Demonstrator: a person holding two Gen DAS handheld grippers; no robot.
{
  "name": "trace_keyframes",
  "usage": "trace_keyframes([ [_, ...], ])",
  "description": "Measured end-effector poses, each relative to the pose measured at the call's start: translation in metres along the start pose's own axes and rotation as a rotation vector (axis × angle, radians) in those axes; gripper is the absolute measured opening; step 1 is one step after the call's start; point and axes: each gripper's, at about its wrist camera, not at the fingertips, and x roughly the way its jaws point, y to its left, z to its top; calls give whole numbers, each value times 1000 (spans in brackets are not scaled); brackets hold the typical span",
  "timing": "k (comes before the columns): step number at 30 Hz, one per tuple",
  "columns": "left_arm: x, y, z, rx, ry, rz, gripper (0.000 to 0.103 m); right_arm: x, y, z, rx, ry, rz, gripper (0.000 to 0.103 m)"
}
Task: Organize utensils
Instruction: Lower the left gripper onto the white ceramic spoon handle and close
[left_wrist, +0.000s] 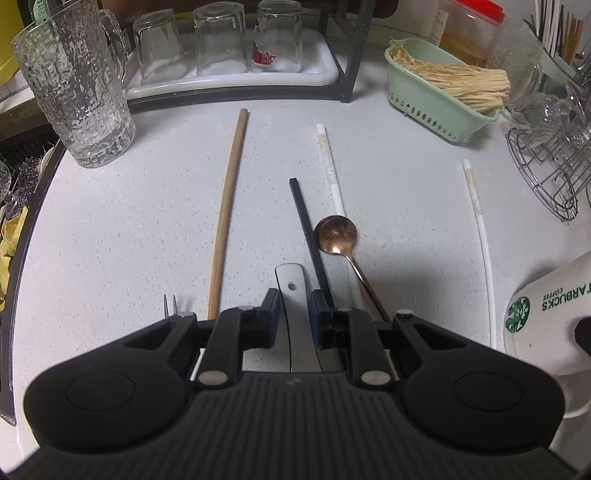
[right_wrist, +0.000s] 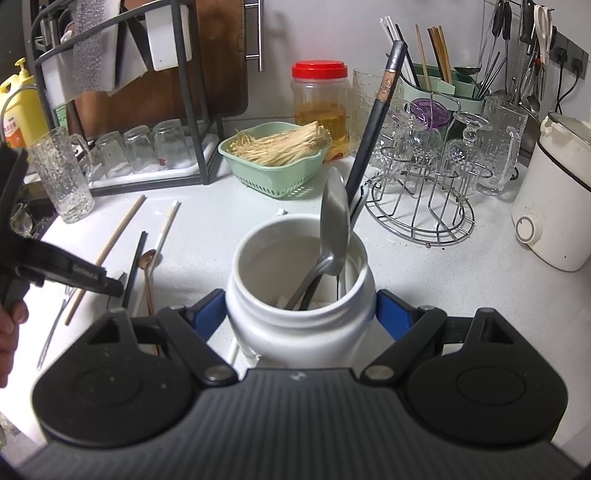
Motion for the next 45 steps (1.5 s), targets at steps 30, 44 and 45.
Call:
trace_keyframes([
  [30, -44, -29, 5, 95, -84, -114, 17, -1, -4, -3, -33, -18, 39, 89],
  [44, -79, -46, -10, 82, -129, -193, 17, -3, -3, -9, -16, -61, 29, 89],
  [45, -82, -47, -10, 83, -136, -196, 17, -3, -3, -8, -18, -61, 28, 89],
])
